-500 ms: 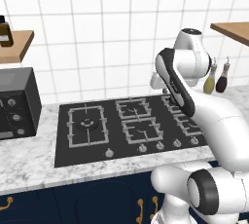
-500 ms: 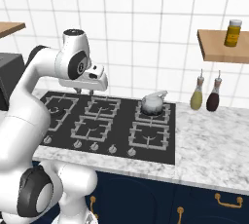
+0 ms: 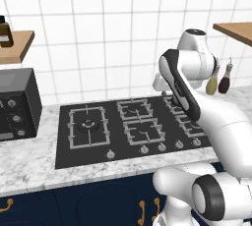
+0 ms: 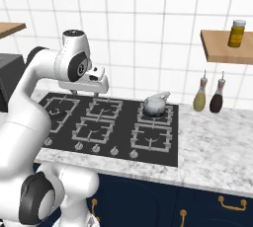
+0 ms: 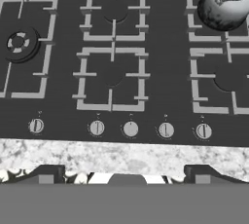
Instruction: Turn off the rear right burner of the stove.
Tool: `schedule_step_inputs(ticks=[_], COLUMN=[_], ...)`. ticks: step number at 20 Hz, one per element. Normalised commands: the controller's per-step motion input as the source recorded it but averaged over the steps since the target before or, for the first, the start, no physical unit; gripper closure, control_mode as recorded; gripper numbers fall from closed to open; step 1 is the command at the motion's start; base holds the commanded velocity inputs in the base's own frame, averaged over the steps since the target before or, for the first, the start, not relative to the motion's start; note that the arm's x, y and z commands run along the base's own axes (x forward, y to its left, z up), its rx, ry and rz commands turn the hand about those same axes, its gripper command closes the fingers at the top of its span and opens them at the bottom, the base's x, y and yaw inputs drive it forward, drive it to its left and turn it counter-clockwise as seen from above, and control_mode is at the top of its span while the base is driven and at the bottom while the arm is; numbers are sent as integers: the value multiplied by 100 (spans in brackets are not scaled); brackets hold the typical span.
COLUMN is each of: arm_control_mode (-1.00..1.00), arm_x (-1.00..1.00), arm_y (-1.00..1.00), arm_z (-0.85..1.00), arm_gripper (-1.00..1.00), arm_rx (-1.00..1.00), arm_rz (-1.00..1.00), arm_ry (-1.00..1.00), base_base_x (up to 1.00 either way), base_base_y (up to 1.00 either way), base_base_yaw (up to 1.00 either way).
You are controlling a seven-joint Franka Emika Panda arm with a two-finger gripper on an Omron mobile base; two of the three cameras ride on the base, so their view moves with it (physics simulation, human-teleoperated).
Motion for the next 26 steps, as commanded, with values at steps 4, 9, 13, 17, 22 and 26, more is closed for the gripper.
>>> schedule_step_inputs(ticks=[4, 9, 13, 17, 22, 26], arm_control_mode=[-100, -100, -100, -100, -100, -100], arm_x=[-19, -14, -18, -16, -12, -3], arm_y=[0, 0, 0, 0, 0, 0], arm_z=[0, 0, 0, -1, -4, -2], arm_gripper=[-100, -100, -100, -100, -100, -100], arm_rx=[0, 0, 0, 0, 0, 0], arm_rz=[0, -1, -1, 0, 0, 0], arm_ry=[0, 0, 0, 0, 2, 7], base_base_x=[0, 0, 0, 0, 0, 0], base_base_y=[0, 0, 0, 0, 0, 0], base_base_yaw=[0, 0, 0, 0, 0, 0])
